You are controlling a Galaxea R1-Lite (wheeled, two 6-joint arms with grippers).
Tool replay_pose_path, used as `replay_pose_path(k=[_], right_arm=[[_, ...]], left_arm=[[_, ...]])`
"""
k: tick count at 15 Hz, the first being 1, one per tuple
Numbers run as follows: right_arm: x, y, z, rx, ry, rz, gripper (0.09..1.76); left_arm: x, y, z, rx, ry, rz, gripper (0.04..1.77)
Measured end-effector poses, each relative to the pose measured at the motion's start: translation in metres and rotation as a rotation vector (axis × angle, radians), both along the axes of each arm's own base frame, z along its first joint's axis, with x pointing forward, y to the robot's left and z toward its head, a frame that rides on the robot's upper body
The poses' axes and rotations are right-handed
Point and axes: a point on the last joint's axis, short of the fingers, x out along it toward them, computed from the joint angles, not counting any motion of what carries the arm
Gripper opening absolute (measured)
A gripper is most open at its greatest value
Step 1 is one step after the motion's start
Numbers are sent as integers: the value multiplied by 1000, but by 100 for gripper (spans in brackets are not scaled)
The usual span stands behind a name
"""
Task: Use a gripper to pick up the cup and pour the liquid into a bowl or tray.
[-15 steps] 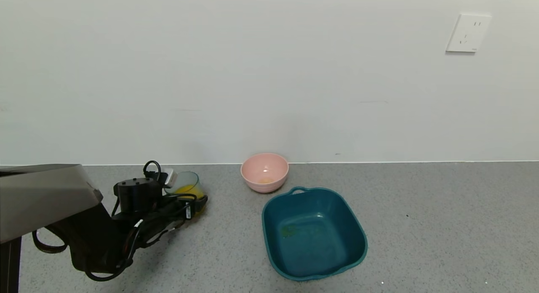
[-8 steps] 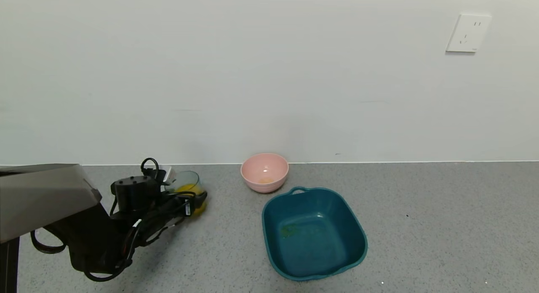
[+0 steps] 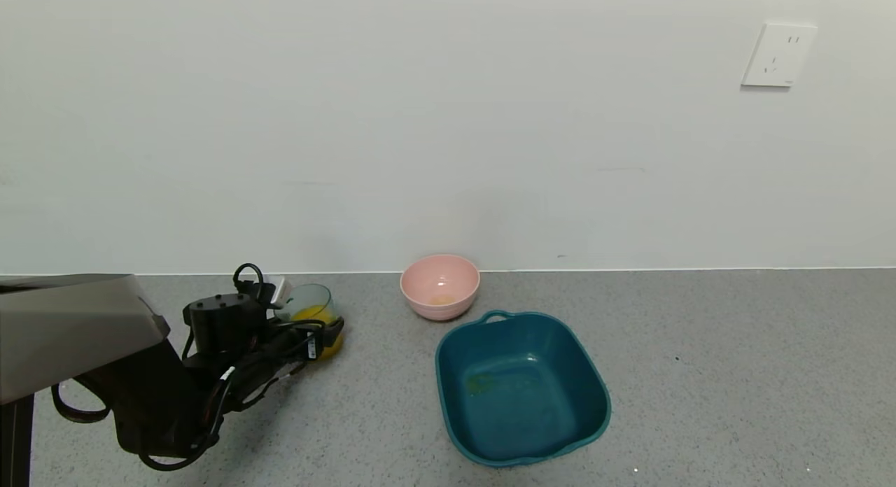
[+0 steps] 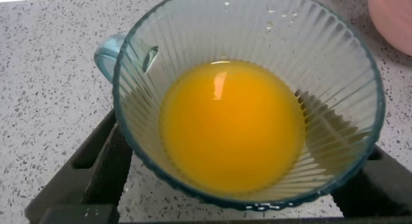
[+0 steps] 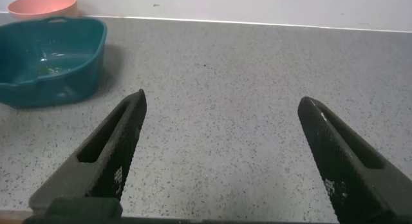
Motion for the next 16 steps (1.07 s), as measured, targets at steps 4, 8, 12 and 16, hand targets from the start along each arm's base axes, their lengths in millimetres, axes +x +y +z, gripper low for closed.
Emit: replay_pose_path(k=[4,8,12,16], right_arm=[[0,0,0,0,0,0,171],[0,0,0,0,0,0,171],[0,0,0,0,0,0,171],[0,0,0,0,0,0,171]], left_arm=[[0,0,-2,0,6,0,134],[-1,0,-1,1,6,-1,132],[-2,-1,-1,2,11,-7,131],[-8,-5,8,3,5,-20,131]])
